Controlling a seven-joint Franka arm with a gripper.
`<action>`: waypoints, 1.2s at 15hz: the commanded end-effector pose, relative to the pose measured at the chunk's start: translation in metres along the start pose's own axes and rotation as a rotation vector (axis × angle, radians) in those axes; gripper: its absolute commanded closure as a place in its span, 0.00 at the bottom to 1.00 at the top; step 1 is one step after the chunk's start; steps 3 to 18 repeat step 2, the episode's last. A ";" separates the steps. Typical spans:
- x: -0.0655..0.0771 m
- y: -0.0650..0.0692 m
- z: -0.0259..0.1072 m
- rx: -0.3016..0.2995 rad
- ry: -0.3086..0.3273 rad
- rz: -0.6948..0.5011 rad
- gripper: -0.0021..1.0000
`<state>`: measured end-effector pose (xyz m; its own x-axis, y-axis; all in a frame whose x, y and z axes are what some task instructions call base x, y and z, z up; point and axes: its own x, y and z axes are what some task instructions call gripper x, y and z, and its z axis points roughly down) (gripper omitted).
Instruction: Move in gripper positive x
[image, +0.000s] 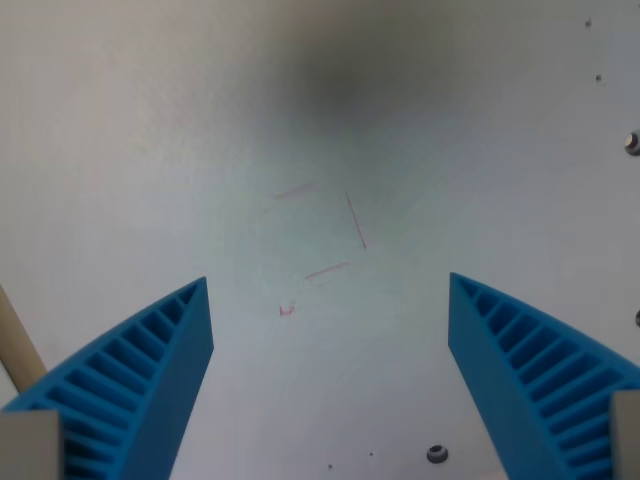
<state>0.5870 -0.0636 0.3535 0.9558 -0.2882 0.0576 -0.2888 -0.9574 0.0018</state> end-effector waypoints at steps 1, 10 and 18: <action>0.020 0.002 -0.003 -0.004 -0.062 -0.017 0.00; 0.025 0.002 -0.003 -0.004 -0.062 -0.017 0.00; 0.025 0.002 -0.003 -0.004 -0.062 -0.017 0.00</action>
